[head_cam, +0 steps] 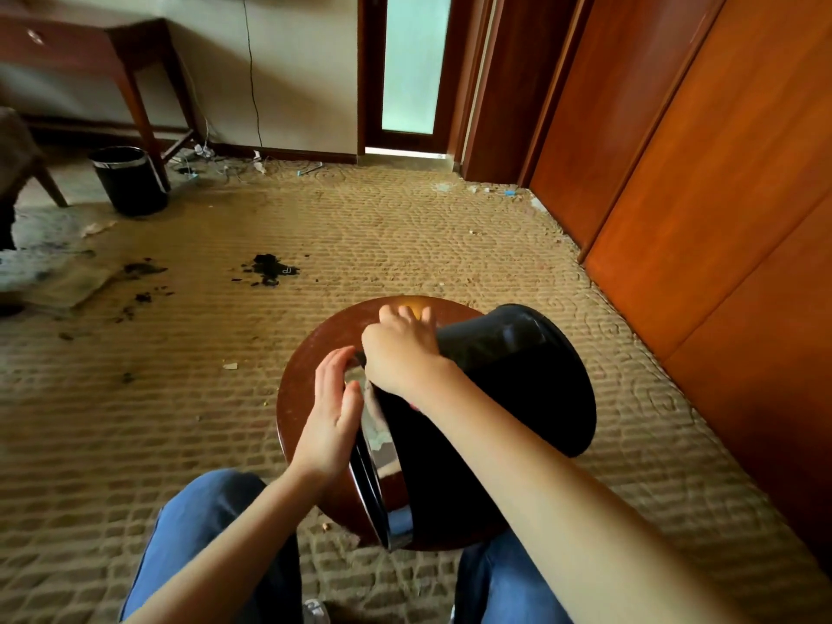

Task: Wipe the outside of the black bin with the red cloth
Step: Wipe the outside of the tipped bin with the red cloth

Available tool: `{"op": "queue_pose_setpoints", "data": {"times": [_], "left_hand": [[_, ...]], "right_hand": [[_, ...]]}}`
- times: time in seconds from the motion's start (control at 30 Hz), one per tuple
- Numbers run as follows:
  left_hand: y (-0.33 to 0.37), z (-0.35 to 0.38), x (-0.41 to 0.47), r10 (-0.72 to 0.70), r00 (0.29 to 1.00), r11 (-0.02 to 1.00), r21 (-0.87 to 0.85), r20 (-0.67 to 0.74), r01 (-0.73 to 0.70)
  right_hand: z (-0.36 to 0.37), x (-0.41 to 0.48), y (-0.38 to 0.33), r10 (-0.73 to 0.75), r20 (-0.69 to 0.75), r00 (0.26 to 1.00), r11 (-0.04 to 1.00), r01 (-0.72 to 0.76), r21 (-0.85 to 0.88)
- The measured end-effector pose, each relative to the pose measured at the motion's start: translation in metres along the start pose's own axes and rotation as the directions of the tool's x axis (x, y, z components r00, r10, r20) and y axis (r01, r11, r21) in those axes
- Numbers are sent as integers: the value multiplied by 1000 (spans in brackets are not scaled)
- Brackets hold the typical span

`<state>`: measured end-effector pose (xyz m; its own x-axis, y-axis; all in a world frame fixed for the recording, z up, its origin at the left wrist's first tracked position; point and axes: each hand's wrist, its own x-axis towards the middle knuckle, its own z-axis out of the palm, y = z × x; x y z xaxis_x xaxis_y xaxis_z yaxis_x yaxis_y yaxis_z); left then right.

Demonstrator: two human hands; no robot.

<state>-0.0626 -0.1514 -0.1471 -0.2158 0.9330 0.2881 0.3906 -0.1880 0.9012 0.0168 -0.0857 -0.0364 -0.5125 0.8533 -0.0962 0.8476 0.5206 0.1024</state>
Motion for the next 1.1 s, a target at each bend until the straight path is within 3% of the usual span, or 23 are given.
{"op": "queue_pose_setpoints", "data": {"times": [0.1, 0.2, 0.3, 0.37, 0.47, 0.57, 0.67, 0.8, 0.83, 1.0, 1.1], "left_hand": [[-5, -4, 14, -83, 997, 995, -48, -4, 83], [-12, -4, 22, -131, 991, 989, -75, -23, 129], [-14, -4, 23, -148, 988, 986, -88, -41, 144], [-10, -3, 22, -128, 991, 988, -88, -48, 124], [-4, -2, 17, -139, 990, 986, -100, -36, 135], [0, -4, 17, -130, 991, 988, -93, -28, 127], [-3, -8, 25, -150, 988, 986, -75, -29, 147], [-7, -5, 19, -134, 991, 990, -55, 0, 133], [-7, -3, 16, -127, 992, 991, -49, 6, 127], [-4, 3, 6, -147, 989, 981, -127, -22, 144], [3, 4, -3, -135, 991, 980, -147, -6, 133]], "right_hand": [[8, -28, 7, -33, -103, 994, 999, 34, 5], [32, -80, 7, -58, -354, 934, 997, 72, 28], [53, -100, 6, -40, -463, 885, 994, 84, 75], [45, -84, 3, -30, -434, 901, 996, 61, 57], [20, -45, -5, -74, -212, 975, 997, 78, 15], [5, -8, -9, -67, -26, 997, 998, 68, 13], [9, -14, -7, -71, -89, 993, 997, 72, 4], [37, -86, 8, -79, -386, 919, 992, 109, 57], [44, -105, 11, -94, -399, 912, 990, 129, 62], [34, -100, 11, -79, -379, 922, 994, 102, 40], [10, -48, 0, -90, -132, 987, 995, 96, 40]]}}
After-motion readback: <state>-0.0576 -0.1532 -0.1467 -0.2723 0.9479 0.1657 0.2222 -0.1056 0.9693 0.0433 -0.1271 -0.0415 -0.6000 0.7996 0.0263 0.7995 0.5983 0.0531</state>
